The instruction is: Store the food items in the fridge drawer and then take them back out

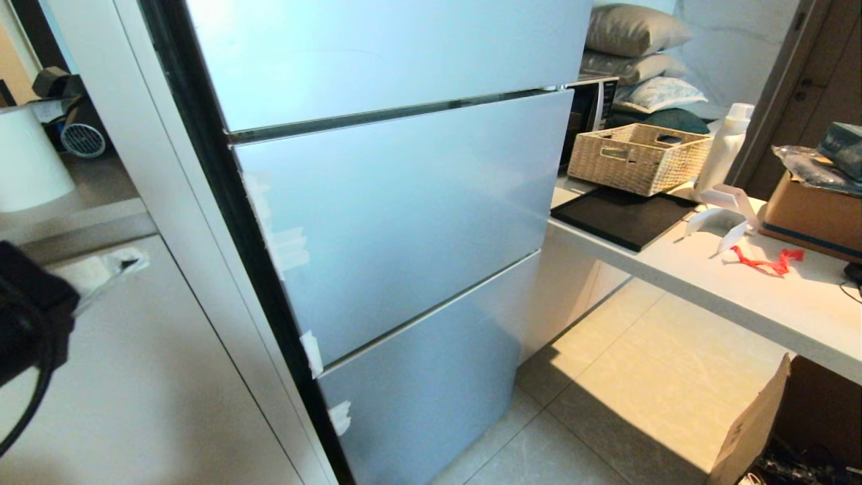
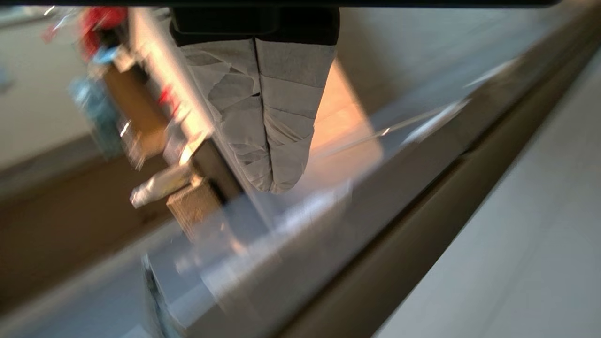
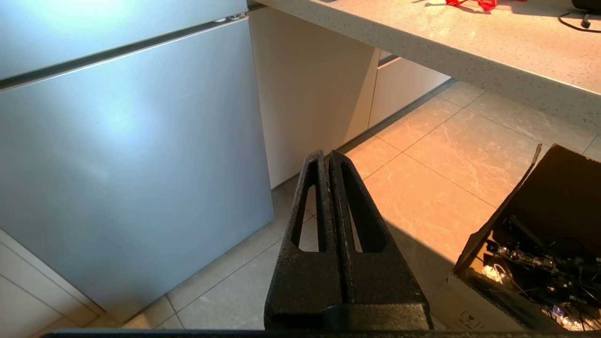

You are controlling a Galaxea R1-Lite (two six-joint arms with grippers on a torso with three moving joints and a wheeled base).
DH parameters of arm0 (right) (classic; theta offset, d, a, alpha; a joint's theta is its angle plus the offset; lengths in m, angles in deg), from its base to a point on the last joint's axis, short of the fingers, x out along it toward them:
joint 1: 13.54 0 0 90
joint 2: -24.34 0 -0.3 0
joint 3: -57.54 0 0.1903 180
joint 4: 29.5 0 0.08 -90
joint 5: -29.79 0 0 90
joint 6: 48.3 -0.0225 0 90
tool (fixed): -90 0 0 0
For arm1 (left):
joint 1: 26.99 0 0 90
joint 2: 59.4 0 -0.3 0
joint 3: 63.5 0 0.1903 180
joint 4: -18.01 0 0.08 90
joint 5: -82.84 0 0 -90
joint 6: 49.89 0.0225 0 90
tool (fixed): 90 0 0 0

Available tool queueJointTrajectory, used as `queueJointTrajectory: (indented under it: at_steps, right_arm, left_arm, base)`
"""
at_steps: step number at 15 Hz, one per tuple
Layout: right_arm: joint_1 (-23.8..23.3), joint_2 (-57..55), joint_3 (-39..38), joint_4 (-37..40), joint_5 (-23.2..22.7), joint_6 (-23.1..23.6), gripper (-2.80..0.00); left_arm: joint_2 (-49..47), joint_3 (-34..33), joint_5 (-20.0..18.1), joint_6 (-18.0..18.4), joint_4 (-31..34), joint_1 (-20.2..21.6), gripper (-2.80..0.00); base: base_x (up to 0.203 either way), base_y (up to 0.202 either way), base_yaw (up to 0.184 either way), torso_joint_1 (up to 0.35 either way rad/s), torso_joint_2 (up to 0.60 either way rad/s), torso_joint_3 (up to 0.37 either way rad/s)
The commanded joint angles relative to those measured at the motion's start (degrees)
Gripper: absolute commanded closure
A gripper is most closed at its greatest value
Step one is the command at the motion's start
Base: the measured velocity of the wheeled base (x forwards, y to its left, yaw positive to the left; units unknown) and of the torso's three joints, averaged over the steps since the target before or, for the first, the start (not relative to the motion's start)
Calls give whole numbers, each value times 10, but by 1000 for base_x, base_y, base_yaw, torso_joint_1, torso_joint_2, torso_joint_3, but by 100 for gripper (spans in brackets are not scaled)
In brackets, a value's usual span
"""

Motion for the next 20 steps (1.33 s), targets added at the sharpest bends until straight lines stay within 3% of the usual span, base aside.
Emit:
queueJointTrajectory:
  at_steps: [1, 3, 8, 13, 20]
  right_arm:
    - [0, 0, 0, 0, 0, 0, 0]
    - [0, 0, 0, 0, 0, 0, 0]
    - [0, 0, 0, 0, 0, 0, 0]
    - [0, 0, 0, 0, 0, 0, 0]
    - [0, 0, 0, 0, 0, 0, 0]
  left_arm:
    - [-162, 56, 25, -76, -61, -21, 0]
    - [-209, 108, 79, -138, -80, -35, 0]
    - [-251, 140, 142, -150, -85, -86, 0]
    - [-308, 142, 151, -147, -156, -92, 0]
    - [-309, 137, 154, -147, -159, -120, 0]
  base:
    - [0, 0, 0, 0, 0, 0]
    - [0, 0, 0, 0, 0, 0]
    - [0, 0, 0, 0, 0, 0]
    - [0, 0, 0, 0, 0, 0]
    - [0, 0, 0, 0, 0, 0]
